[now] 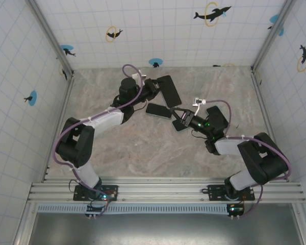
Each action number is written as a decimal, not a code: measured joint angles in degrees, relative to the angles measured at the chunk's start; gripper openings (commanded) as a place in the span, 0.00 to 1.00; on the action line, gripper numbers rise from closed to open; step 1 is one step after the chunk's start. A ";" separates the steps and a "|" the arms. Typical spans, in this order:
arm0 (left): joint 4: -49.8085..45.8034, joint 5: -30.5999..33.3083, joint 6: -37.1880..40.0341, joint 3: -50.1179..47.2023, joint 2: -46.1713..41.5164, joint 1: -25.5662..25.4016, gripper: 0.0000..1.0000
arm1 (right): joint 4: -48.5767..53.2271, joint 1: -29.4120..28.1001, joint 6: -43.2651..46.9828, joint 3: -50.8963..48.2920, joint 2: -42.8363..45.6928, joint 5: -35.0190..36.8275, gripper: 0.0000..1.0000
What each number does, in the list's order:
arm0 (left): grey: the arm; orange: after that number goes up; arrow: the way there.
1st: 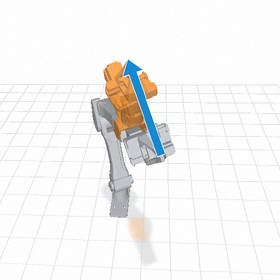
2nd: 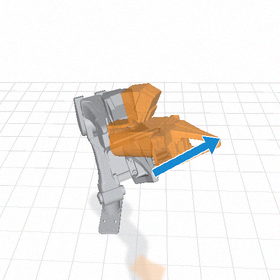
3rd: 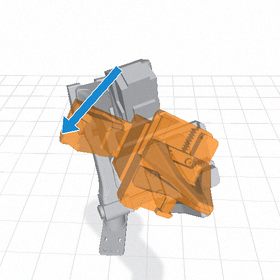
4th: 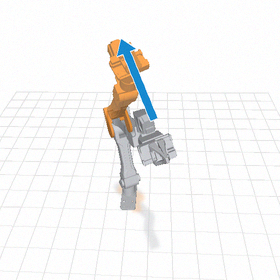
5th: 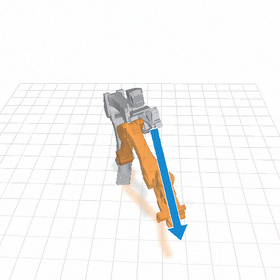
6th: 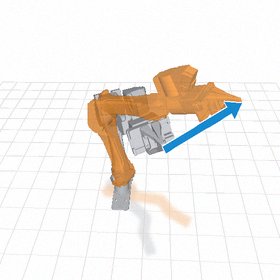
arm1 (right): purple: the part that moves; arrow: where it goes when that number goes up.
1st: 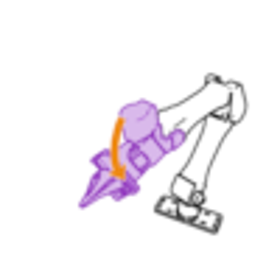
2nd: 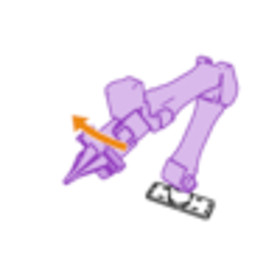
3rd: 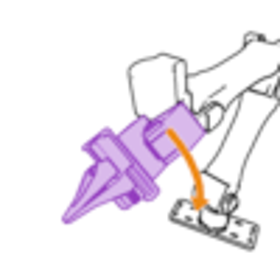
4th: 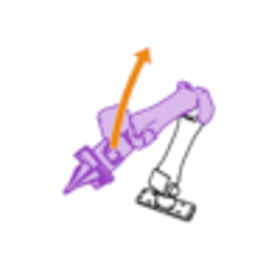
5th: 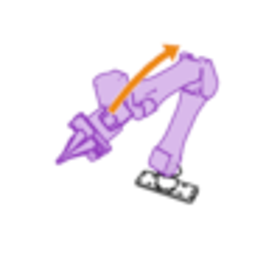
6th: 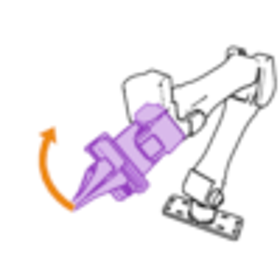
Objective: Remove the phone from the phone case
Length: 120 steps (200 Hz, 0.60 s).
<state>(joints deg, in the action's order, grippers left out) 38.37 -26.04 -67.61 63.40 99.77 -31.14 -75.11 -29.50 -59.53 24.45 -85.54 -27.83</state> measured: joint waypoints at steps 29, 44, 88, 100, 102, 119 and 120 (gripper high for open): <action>2.56 2.49 -1.20 -0.63 -0.15 -0.66 0.04 | -3.15 -1.97 -0.48 0.02 -1.51 3.58 0.35; 3.74 3.26 -1.81 -1.49 -0.52 -0.79 0.04 | -4.00 -2.49 -0.68 0.02 -2.29 4.98 0.33; 4.68 4.61 -2.29 -1.88 -0.90 -1.73 0.04 | -5.55 -3.13 -1.44 0.11 -2.84 8.50 0.27; 4.79 4.79 -2.43 -1.88 -1.09 -1.97 0.04 | -6.12 -3.15 -1.70 0.42 -3.30 8.70 0.25; 4.87 4.81 -2.47 -1.88 -1.11 -2.01 0.04 | -6.21 -3.13 -1.92 0.48 -3.41 8.70 0.24; 5.35 5.62 -2.75 -1.88 -1.42 -2.19 0.03 | -7.10 -3.17 -2.21 0.87 -3.72 8.68 0.23; 5.40 5.66 -2.80 -1.88 -1.44 -2.21 0.03 | -7.13 -3.17 -2.21 0.87 -3.72 8.63 0.23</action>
<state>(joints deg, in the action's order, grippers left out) 43.77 -20.38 -70.41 61.52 98.32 -33.34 -82.24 -32.67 -61.73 25.32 -89.25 -19.20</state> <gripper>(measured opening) 0.128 0.239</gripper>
